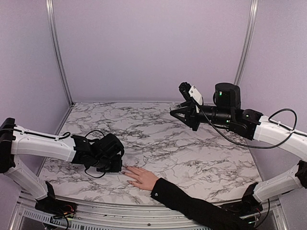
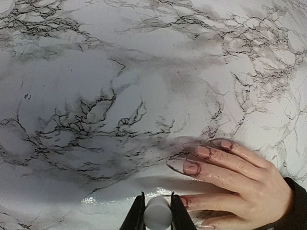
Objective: Paint the nails
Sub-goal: Paint the nail polish on the nail.
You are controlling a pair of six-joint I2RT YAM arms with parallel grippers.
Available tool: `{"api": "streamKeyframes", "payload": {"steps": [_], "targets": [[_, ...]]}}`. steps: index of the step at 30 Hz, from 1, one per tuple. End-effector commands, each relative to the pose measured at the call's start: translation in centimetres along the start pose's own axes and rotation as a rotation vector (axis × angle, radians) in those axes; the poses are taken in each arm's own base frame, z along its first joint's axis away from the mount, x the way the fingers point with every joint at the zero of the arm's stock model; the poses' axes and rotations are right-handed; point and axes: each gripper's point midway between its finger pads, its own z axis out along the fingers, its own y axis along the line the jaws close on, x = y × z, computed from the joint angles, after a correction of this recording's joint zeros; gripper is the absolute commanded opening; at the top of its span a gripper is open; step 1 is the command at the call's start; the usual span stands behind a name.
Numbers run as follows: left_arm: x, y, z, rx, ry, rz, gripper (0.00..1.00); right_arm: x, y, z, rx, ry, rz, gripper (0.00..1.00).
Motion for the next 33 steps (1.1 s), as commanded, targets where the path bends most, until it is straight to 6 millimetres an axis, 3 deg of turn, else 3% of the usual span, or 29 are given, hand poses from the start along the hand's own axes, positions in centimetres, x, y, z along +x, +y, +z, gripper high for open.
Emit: {"api": "streamKeyframes", "payload": {"steps": [1,8,12,16,24,33], "targets": [[0.4,1.9,0.0,-0.065,0.005,-0.005,0.00,-1.4,-0.3,-0.7,0.010,-0.038,-0.017,0.00],[-1.3,1.7,-2.1,-0.017,-0.090,-0.023,0.00,-1.5,-0.2,-0.7,0.009,-0.038,-0.019,0.00],[-2.4,0.6,-3.2,0.045,-0.138,-0.014,0.00,-1.5,-0.3,-0.7,0.009,-0.039,-0.020,0.00],[-2.4,-1.0,-2.8,0.095,-0.115,0.030,0.00,-1.5,-0.3,-0.5,0.007,-0.040,-0.020,0.00],[-1.6,-2.3,-1.4,0.101,-0.054,0.081,0.00,-1.4,-0.3,-0.5,0.008,-0.037,-0.022,0.00],[-1.0,-1.4,-0.7,0.068,-0.036,0.064,0.00,-1.2,-0.3,-0.6,0.010,-0.029,-0.022,0.00]]}}
